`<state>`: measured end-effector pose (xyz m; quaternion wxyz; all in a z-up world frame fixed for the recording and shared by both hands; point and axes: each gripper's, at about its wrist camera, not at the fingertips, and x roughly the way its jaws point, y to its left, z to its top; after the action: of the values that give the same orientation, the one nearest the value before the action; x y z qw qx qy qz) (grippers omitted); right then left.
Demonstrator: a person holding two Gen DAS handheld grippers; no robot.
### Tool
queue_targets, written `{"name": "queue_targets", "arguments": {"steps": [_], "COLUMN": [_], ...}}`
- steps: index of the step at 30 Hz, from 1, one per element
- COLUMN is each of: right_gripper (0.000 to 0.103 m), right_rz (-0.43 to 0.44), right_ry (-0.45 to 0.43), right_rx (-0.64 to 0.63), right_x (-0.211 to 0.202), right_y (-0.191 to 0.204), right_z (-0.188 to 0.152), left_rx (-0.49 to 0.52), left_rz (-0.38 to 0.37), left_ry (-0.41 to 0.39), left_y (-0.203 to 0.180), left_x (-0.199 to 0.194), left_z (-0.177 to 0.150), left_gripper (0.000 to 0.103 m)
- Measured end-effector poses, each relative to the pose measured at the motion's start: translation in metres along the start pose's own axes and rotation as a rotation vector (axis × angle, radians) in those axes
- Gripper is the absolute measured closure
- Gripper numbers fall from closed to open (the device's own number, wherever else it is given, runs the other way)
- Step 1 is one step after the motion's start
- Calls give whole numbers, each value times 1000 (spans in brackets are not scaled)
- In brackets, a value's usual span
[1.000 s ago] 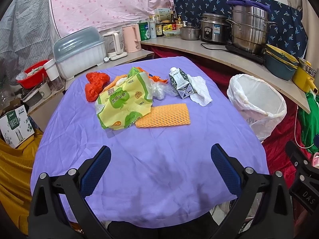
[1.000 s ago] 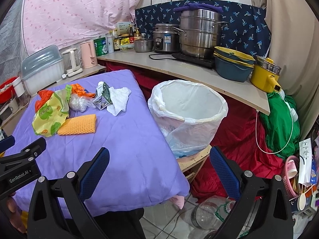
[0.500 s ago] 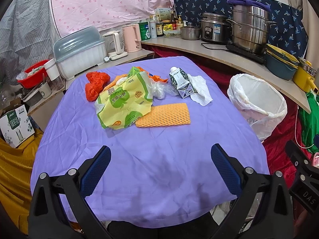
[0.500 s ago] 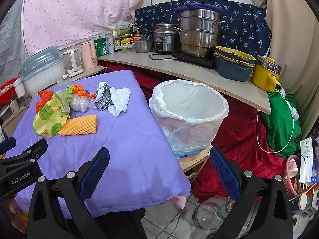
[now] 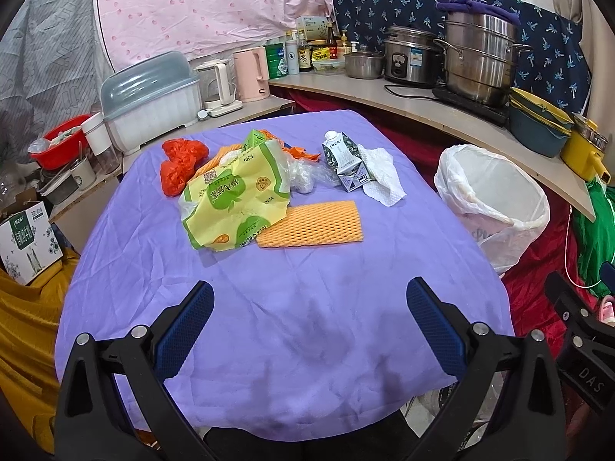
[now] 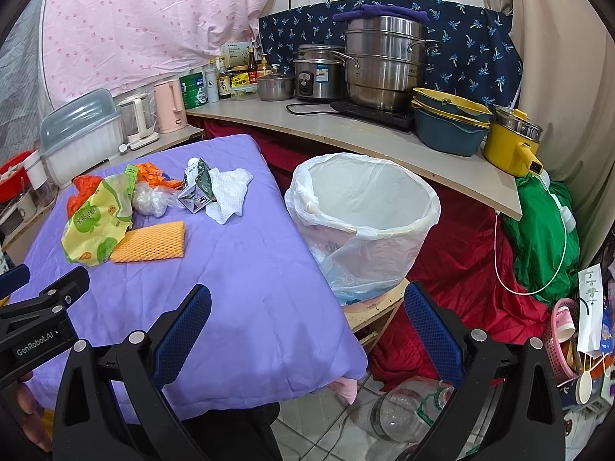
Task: Collect trash
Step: 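Grasp the white-green milk carton with the right gripper while the left grasps the yellow-green snack bag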
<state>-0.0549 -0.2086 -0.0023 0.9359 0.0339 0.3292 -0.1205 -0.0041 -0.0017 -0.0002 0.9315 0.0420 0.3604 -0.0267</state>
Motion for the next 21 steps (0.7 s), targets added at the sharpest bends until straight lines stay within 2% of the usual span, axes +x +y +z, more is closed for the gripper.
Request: {"name": "queue_targets", "arguments": {"steps": [12, 21], "right_gripper": [7, 7], "right_rz": [-14, 12], "right_ry": [30, 49], "right_rx": [19, 4], "right_x": [33, 67], "right_y": [-1, 24], "right_z": [11, 26], "left_rx": [-67, -103], "left_rz": [22, 60], "left_ry": [26, 55], "left_y": [27, 57], "left_x": [30, 64], "left_z": [11, 23], "left_gripper": [7, 7]}}
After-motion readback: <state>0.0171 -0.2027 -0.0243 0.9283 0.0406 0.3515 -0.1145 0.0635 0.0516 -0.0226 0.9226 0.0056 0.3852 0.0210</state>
